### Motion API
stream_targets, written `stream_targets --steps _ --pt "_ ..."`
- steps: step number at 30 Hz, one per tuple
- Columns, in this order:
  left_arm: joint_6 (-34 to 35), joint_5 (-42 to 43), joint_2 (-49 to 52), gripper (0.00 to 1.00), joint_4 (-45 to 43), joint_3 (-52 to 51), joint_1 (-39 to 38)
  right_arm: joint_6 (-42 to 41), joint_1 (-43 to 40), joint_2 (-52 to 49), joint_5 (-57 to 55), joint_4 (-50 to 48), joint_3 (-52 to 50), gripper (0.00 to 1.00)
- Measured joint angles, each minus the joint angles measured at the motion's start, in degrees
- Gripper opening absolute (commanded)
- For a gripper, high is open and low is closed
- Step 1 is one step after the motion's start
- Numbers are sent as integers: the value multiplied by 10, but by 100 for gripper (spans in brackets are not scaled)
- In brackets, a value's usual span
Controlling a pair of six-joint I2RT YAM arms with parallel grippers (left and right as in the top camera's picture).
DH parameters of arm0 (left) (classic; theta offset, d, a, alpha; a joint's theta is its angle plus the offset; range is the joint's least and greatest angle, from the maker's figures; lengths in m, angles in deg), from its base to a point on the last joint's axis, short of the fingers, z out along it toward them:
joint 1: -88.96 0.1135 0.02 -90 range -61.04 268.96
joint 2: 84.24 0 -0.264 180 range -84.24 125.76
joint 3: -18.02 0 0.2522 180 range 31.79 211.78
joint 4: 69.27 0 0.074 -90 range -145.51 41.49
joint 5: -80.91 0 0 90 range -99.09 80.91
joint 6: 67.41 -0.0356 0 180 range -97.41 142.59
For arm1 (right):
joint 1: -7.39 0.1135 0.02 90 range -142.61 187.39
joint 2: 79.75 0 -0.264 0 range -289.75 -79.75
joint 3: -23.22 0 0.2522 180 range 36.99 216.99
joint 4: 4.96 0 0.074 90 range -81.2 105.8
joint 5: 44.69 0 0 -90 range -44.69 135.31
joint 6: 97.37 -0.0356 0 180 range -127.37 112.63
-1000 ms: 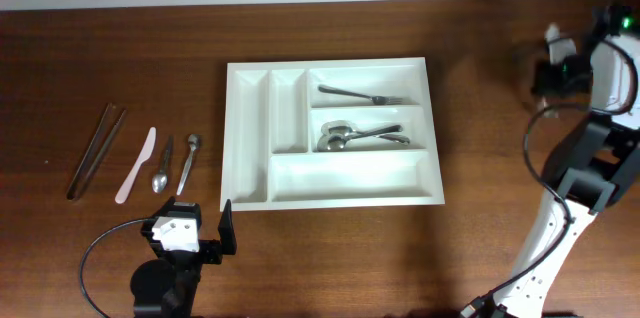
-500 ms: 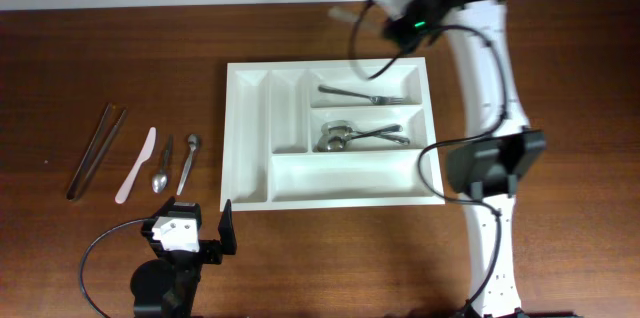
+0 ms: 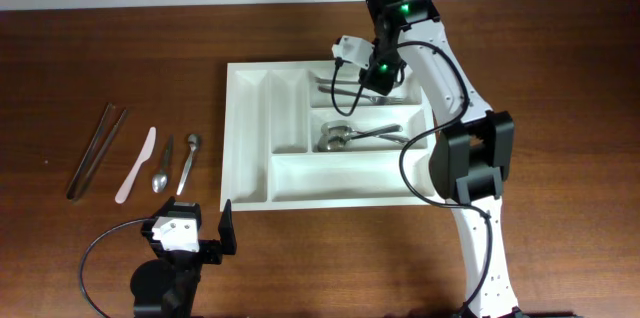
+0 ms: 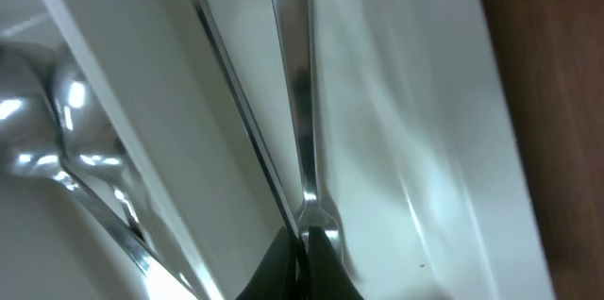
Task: Pack container
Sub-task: 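Place the fork in the upper right compartment and withdraw the right arm, then reach the left gripper to the left-side teaspoon and grasp it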
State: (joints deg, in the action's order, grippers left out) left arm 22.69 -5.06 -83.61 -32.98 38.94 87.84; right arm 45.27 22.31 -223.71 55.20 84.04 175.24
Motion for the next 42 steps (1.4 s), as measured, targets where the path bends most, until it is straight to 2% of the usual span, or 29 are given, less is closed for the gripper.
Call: stream_targets --steps 3,4,5,12,14,19,22,24,25,31,42 --pt "0 0 0 99 0 0 0 1 -6 0 0 -10 -19 6" --pt "0 0 0 99 0 0 0 1 -7 0 0 -15 -26 29" --pt "0 0 0 99 0 0 0 -1 -8 0 0 -21 -32 39" --pt "0 0 0 99 0 0 0 -36 -9 0 0 -47 -42 48" --pt "0 0 0 99 0 0 0 -62 -11 0 0 -51 -35 59" --pt "0 0 0 99 0 0 0 -197 -45 1 -5 -38 41 62" --pt "0 0 0 99 0 0 0 -280 -97 11 -17 -15 74 70" --pt "0 0 0 99 0 0 0 -330 -151 19 -26 -11 84 92" --pt "0 0 0 99 0 0 0 -364 -188 21 -30 -6 86 99" --pt "0 0 0 99 0 0 0 -420 -307 23 -47 9 86 99" --pt "0 0 0 99 0 0 0 -435 -327 23 -47 10 86 99"
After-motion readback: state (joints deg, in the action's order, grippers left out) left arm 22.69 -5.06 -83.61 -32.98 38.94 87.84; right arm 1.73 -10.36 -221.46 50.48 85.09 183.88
